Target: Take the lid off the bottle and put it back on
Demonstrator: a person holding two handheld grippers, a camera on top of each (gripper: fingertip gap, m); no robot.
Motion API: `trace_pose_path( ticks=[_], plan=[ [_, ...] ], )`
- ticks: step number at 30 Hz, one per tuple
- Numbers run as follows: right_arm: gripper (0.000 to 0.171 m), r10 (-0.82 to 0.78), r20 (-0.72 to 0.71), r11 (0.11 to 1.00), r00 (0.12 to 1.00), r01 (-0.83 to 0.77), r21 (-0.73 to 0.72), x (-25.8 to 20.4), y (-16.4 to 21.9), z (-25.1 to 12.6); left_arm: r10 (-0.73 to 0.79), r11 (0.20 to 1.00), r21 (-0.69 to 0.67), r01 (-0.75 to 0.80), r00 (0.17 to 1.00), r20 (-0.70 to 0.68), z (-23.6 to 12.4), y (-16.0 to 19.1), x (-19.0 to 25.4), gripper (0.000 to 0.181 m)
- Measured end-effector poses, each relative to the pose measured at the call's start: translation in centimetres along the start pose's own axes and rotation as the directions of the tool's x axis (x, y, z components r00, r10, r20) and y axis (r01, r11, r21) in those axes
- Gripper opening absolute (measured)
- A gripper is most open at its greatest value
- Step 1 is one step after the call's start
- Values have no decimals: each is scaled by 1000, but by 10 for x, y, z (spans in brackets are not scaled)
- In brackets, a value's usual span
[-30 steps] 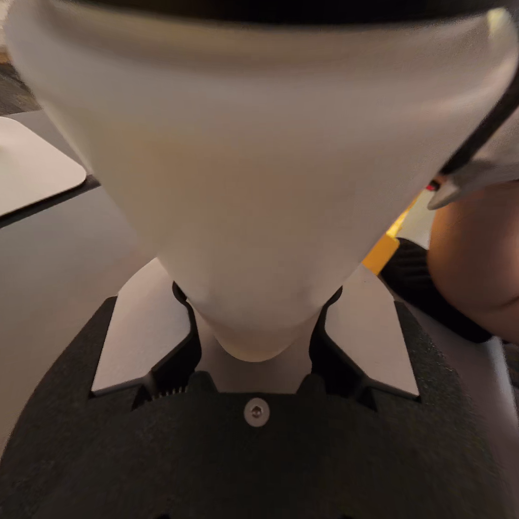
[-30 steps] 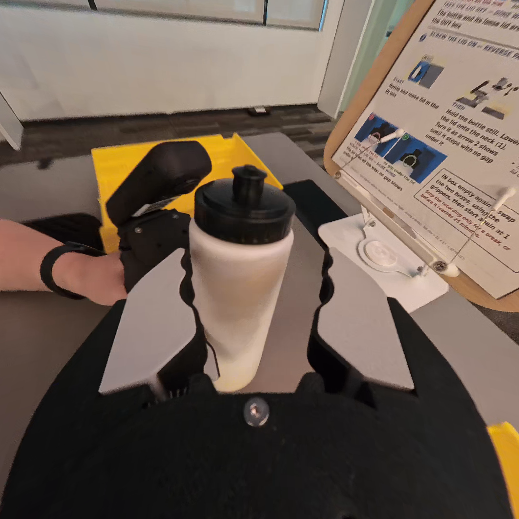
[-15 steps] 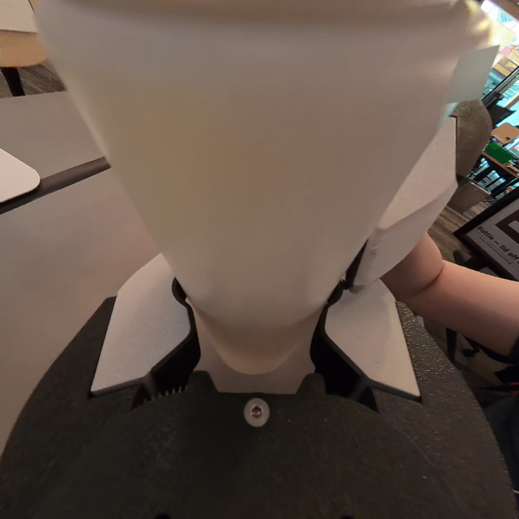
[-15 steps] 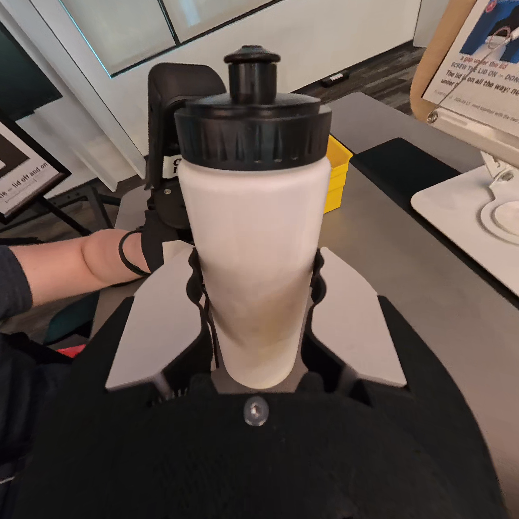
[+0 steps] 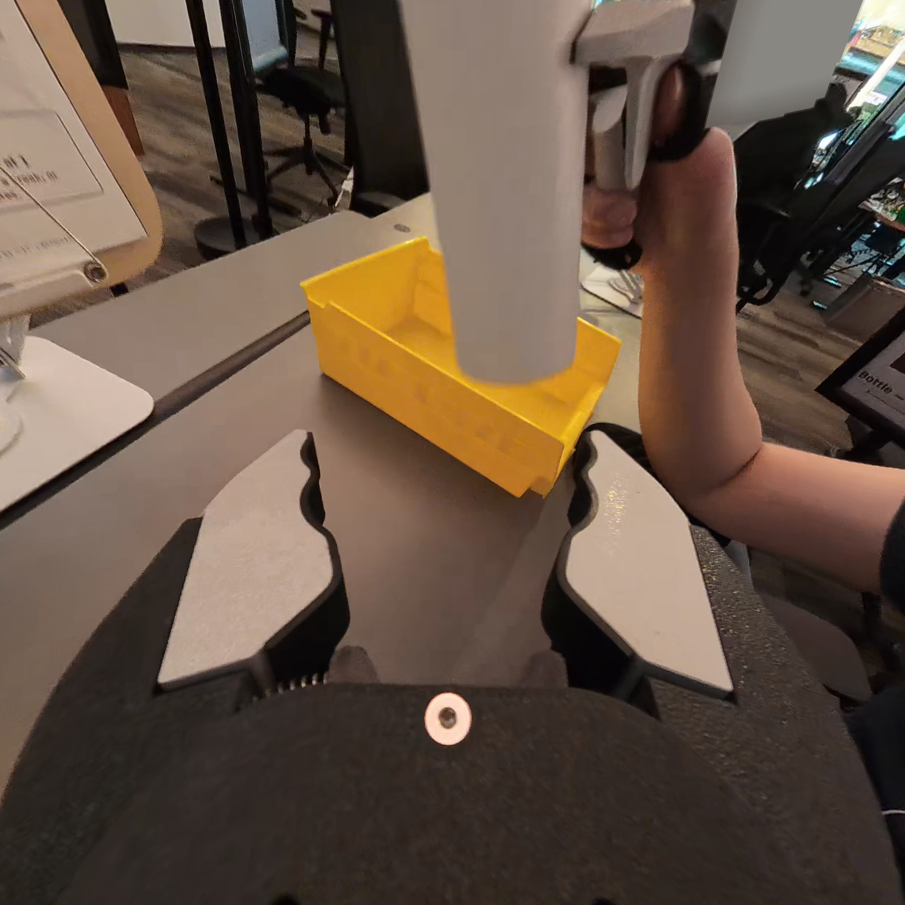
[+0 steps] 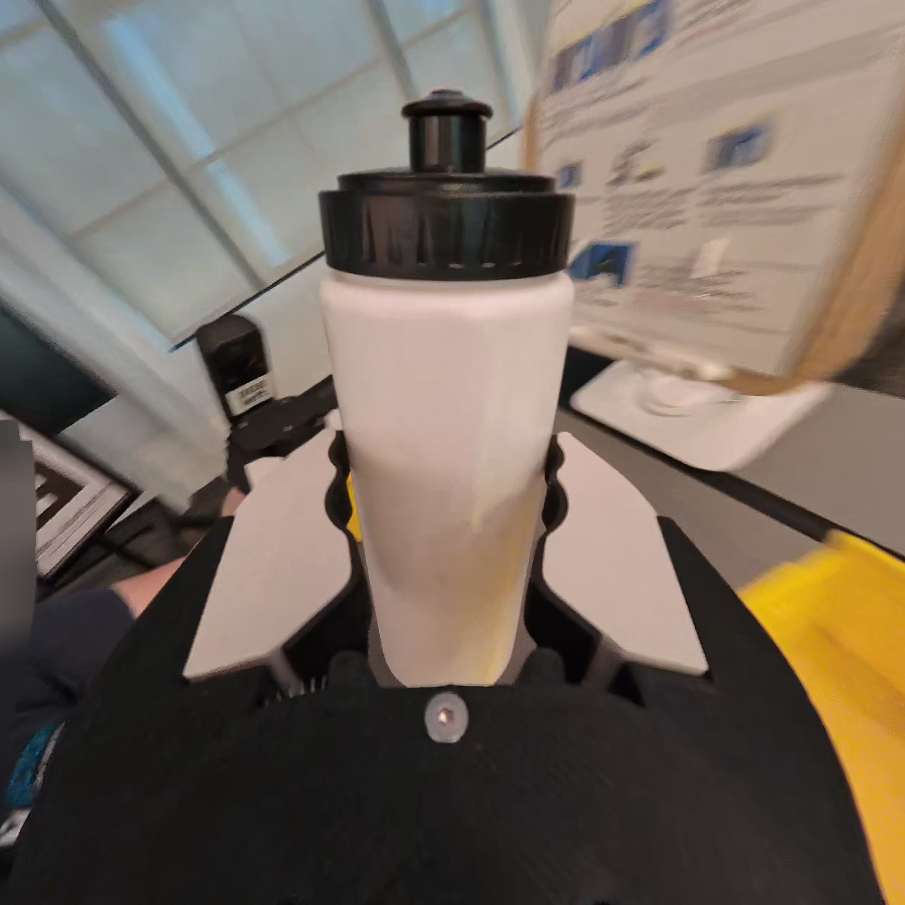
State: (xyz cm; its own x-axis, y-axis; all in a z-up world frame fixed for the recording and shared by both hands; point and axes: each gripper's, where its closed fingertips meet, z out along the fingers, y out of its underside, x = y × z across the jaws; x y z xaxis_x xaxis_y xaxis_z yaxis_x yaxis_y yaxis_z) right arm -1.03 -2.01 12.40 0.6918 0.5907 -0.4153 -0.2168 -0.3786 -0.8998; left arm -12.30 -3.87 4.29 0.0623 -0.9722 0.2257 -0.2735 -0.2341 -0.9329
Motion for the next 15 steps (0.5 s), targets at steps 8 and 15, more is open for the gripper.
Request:
trace_pose_path(
  ticks=[8,15],
  plan=[
    [78,248,-396,946,884,-309,-96,119,38,-102,24,999,-29,-25,1000,-13,-8,-3,11,96],
    [79,209,-574,796,792,-479,-370,160,113,-86,1,994,-106,-3,1000,-19,-1,12,7,95]
  ],
)
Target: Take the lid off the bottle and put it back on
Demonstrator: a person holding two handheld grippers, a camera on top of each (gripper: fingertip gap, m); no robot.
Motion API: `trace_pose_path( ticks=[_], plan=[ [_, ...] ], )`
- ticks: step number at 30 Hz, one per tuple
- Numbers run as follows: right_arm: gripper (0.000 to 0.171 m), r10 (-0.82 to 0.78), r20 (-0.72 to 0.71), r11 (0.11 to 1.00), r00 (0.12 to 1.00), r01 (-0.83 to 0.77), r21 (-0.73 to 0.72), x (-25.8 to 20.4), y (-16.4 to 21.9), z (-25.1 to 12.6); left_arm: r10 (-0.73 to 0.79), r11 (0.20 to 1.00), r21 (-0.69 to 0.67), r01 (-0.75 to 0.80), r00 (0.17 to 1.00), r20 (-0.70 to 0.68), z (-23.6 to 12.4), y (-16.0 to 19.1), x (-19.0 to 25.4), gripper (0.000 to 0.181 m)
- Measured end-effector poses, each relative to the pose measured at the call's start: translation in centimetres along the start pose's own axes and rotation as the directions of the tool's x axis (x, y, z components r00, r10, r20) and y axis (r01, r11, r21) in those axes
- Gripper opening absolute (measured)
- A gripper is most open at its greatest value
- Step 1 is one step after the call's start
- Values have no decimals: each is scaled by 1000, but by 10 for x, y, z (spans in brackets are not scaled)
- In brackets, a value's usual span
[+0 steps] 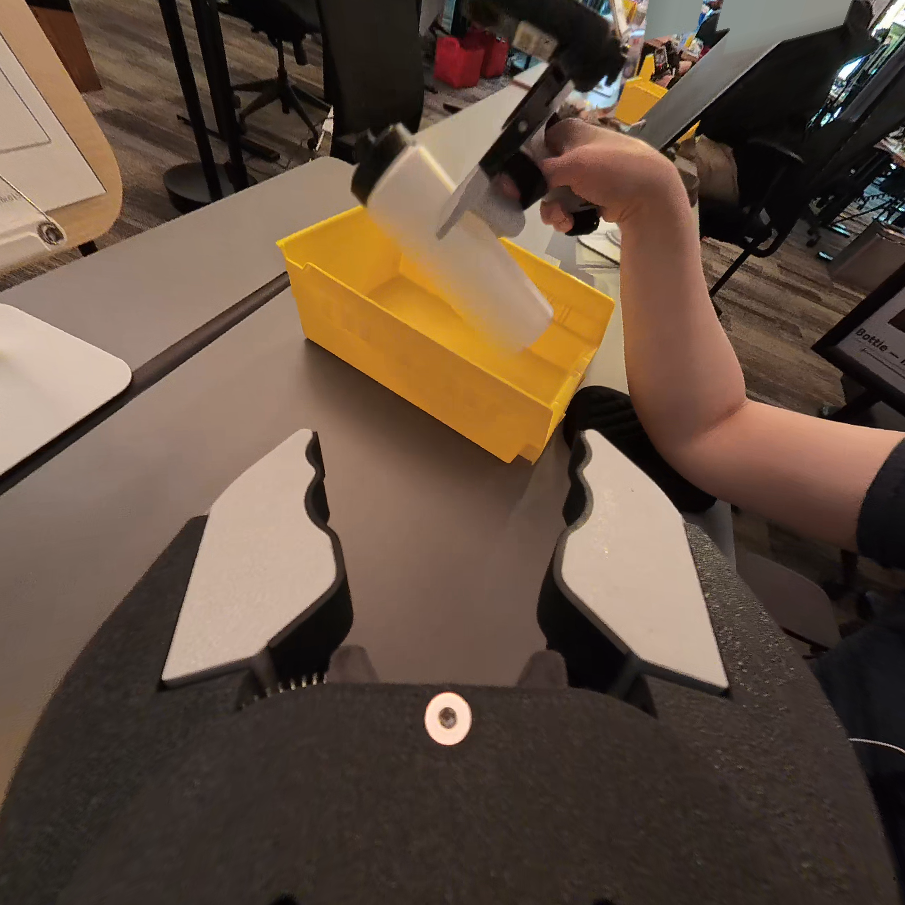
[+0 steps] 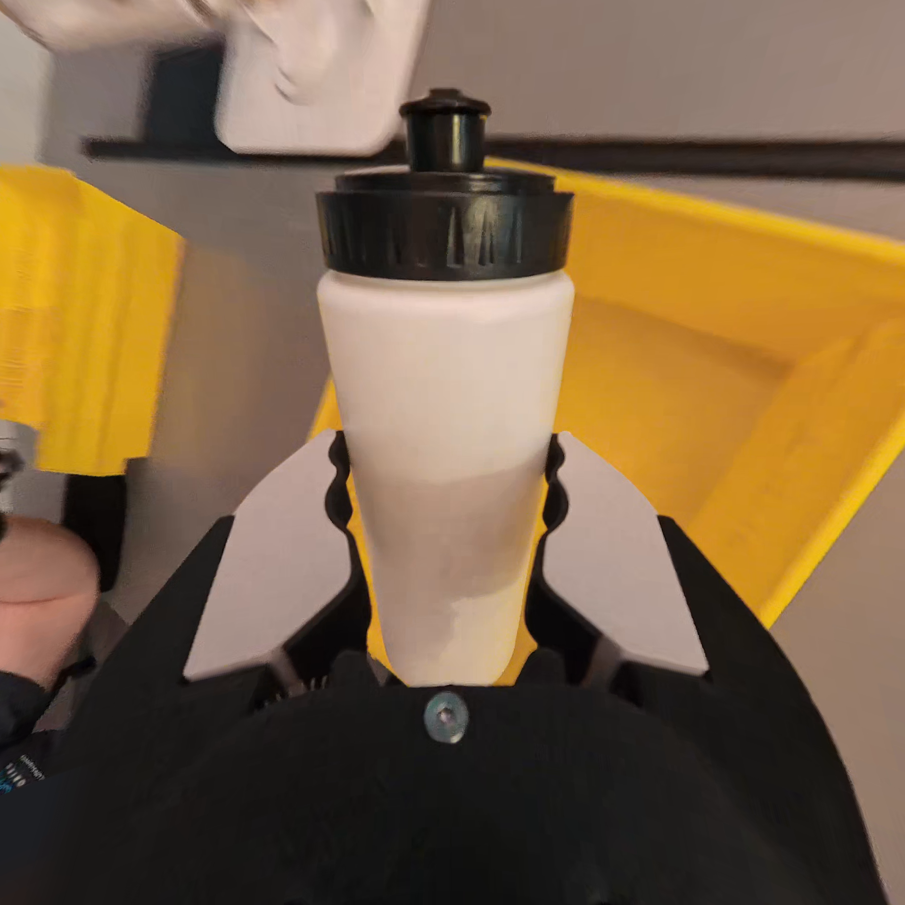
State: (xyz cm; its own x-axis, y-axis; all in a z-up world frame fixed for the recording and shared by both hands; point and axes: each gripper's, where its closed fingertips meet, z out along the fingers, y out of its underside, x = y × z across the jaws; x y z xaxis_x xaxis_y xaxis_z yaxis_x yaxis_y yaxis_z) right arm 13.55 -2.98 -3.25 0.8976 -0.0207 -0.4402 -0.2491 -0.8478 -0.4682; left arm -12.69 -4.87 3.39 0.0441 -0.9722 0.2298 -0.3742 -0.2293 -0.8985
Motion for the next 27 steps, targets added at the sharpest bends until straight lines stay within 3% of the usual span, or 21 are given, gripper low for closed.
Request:
trace_pose_path(
  ticks=[3,6,12,19,23,27],
  plan=[
    [79,47,-134,978,990,-73,-196,25,28,27,-2,1000,-28,2,1000,7,0,4,-2,95],
    [79,77,-180,947,981,-128,-295,36,41,47,-1,999,-42,2,1000,23,-3,5,-5,93],
    [79,20,-293,912,956,-137,-385,56,54,61,-1,998,-58,8,993,121,-19,4,-25,91],
    [79,-8,-296,916,955,-112,-385,57,52,60,-4,995,-92,35,951,309,-60,4,-64,91],
    [86,-74,-316,964,946,-13,-266,44,30,32,-15,996,-65,54,871,491,-115,-2,-95,90],
    [87,-49,-391,998,919,61,19,40,-4,-29,-179,970,-15,244,751,636,-186,21,-131,87]
  ],
)
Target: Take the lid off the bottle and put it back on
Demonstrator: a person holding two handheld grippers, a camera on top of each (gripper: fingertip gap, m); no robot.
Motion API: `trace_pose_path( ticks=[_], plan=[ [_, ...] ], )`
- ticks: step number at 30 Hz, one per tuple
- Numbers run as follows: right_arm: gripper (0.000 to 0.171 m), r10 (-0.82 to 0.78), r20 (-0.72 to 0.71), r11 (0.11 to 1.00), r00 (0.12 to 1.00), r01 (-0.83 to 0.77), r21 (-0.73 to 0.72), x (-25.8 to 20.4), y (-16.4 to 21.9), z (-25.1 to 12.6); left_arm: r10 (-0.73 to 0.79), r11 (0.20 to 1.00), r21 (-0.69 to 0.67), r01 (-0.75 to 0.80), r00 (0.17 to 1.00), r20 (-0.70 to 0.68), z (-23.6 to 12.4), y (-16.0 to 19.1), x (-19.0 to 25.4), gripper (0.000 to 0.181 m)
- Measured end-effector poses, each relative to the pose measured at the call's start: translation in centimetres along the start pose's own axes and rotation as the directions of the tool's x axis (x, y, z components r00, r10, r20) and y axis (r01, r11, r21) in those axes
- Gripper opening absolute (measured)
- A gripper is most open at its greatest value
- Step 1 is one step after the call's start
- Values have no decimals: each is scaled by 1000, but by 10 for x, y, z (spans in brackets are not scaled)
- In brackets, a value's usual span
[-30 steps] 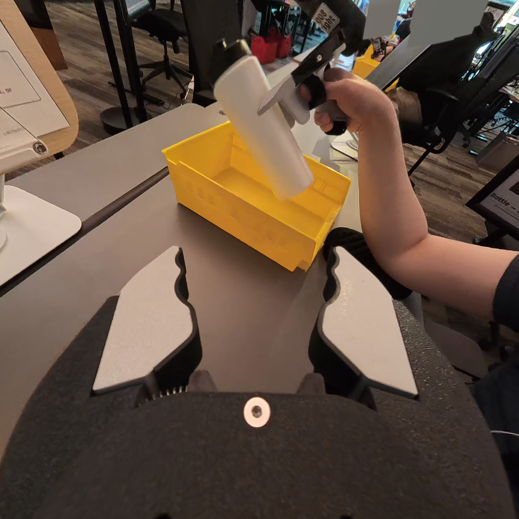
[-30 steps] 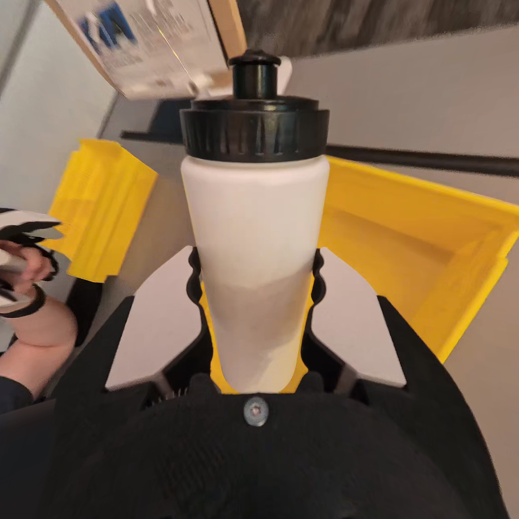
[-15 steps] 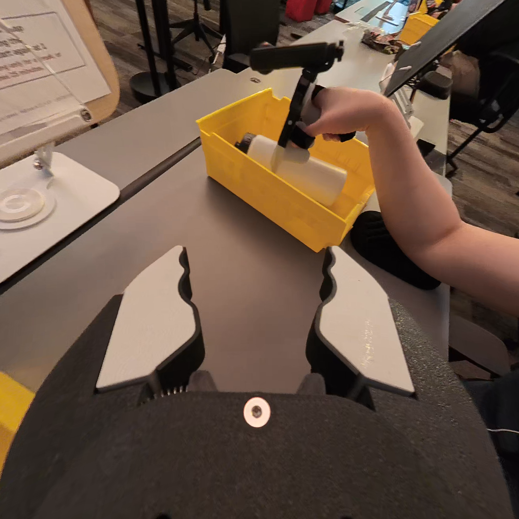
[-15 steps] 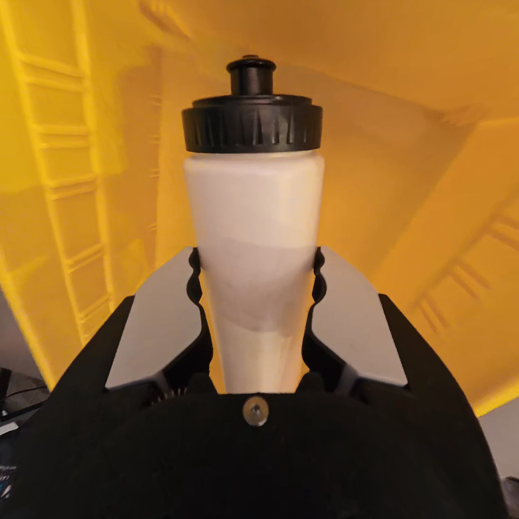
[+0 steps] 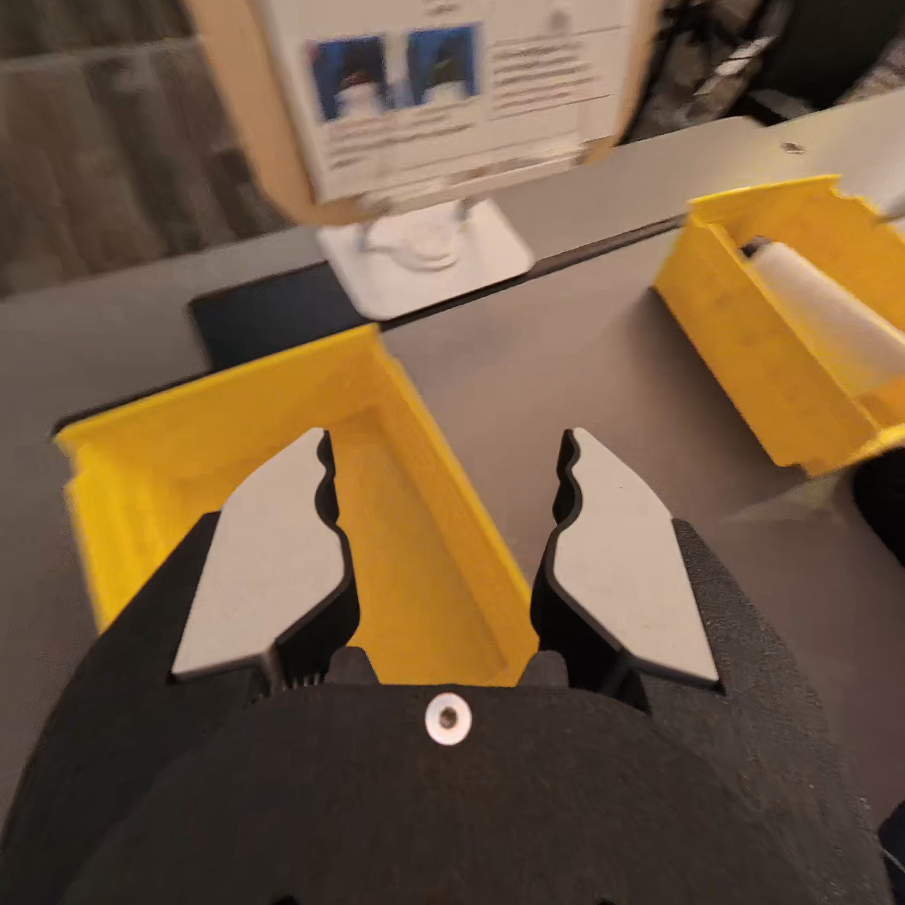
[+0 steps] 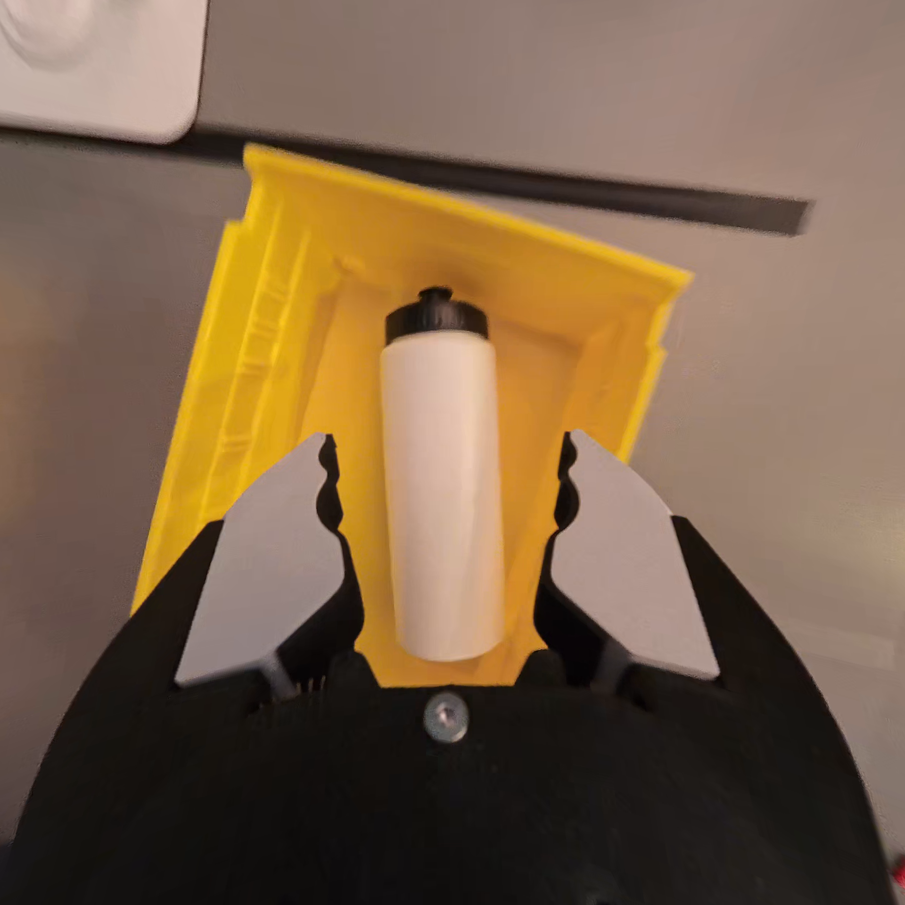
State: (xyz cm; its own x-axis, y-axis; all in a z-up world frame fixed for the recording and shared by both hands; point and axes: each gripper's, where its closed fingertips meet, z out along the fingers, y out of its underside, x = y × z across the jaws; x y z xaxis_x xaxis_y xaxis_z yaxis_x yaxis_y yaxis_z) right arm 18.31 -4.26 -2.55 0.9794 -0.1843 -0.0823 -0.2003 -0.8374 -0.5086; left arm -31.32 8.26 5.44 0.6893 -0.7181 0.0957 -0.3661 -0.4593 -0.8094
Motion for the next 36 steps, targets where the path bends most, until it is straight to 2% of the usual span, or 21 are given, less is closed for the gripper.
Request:
trace_pose_path(
  ticks=[2,3,6,7,10,13,17,20,22,26,30,34,36],
  plan=[
    [86,73,-23,994,997,-70,89,22,-4,-17,-76,997,-19,80,985,156,-16,12,-52,78],
    [85,107,-31,992,994,-104,76,33,2,-18,-109,993,-16,116,964,241,-25,19,-78,75],
    [82,159,-88,981,983,-168,-100,64,38,-1,-192,971,-43,233,880,435,-48,49,-142,72],
    [70,152,-107,974,983,-168,-152,70,48,4,-210,961,-64,271,857,471,-52,61,-157,71],
    [55,166,-66,952,984,-177,-251,67,65,18,-266,915,-133,381,817,511,-50,96,-185,70],
    [49,175,-50,925,983,-182,-332,62,76,32,-290,865,-233,445,821,493,-33,124,-192,70],
    [44,158,-80,887,984,-177,-426,64,90,47,-278,830,-318,458,834,476,-14,142,-194,64],
    [24,157,-37,864,987,-155,-479,57,98,54,-285,817,-344,463,843,456,-6,148,-193,60],
    [10,163,-59,864,985,-172,-473,61,97,54,-298,799,-369,474,846,441,-1,154,-191,59],
    [6,190,-55,854,980,-193,-484,59,99,56,-335,788,-390,477,863,378,8,155,-183,40],
    [5,208,-13,842,978,-185,-506,42,96,60,-344,773,-439,459,883,318,19,157,-169,7],
    [5,174,17,835,985,-138,-533,16,90,66,-234,729,-536,427,890,390,27,171,-169,7],
    [5,151,28,830,988,-112,-546,2,88,68,-236,721,-557,411,903,360,32,169,-158,5]
  ],
)
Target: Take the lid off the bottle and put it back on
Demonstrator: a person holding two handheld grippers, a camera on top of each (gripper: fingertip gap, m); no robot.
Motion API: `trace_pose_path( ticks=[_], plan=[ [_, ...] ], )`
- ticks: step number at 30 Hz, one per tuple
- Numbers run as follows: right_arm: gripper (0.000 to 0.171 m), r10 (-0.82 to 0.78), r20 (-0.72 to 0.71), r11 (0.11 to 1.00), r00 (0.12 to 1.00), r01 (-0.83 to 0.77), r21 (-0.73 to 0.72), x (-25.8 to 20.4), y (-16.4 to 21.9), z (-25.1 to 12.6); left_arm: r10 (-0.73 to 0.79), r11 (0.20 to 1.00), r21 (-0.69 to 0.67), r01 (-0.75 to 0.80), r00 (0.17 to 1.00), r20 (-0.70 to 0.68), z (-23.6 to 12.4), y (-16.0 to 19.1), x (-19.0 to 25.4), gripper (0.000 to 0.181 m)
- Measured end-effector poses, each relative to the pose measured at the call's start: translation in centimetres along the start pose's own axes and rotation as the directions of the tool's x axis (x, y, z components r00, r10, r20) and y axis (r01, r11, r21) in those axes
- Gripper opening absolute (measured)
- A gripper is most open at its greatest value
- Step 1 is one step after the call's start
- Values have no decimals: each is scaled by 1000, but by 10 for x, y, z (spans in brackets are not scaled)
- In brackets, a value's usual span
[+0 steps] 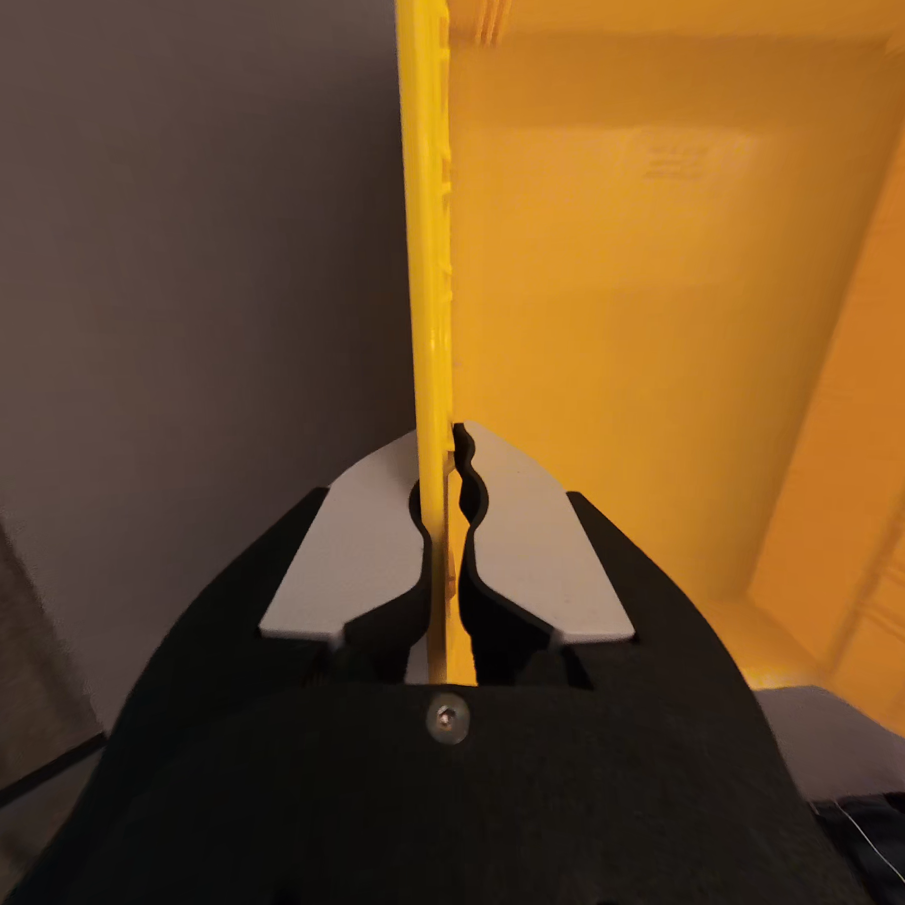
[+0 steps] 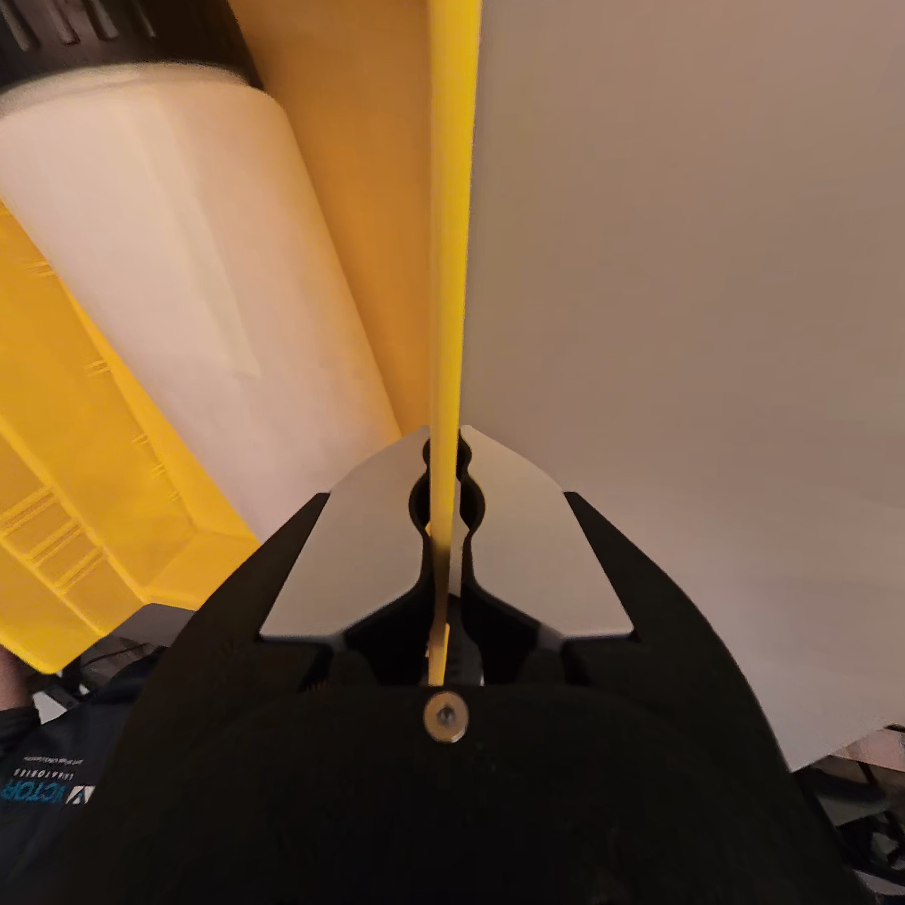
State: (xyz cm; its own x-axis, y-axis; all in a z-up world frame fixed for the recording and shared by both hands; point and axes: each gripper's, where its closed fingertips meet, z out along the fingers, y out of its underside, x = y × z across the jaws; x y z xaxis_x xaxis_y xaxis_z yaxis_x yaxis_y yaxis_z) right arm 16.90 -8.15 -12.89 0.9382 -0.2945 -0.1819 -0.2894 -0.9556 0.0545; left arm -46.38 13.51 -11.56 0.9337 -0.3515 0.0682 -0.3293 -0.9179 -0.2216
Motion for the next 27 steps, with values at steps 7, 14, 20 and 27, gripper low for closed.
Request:
trace_pose_path(
  ticks=[7,14,20,27],
  plan=[
    [5,-43,7,999,999,43,-15,-40,-5,8,171,980,-107,-169,985,11,4,6,55,9],
    [5,-35,10,999,999,35,-12,-62,-7,11,259,947,-195,-256,966,-8,5,23,110,15],
    [5,-94,4,995,996,94,-32,-78,-4,14,336,923,-207,-325,942,18,6,27,132,24],
    [9,-159,15,987,987,159,13,-81,-14,7,306,938,-145,-314,949,-70,-7,25,146,35]
  ],
)
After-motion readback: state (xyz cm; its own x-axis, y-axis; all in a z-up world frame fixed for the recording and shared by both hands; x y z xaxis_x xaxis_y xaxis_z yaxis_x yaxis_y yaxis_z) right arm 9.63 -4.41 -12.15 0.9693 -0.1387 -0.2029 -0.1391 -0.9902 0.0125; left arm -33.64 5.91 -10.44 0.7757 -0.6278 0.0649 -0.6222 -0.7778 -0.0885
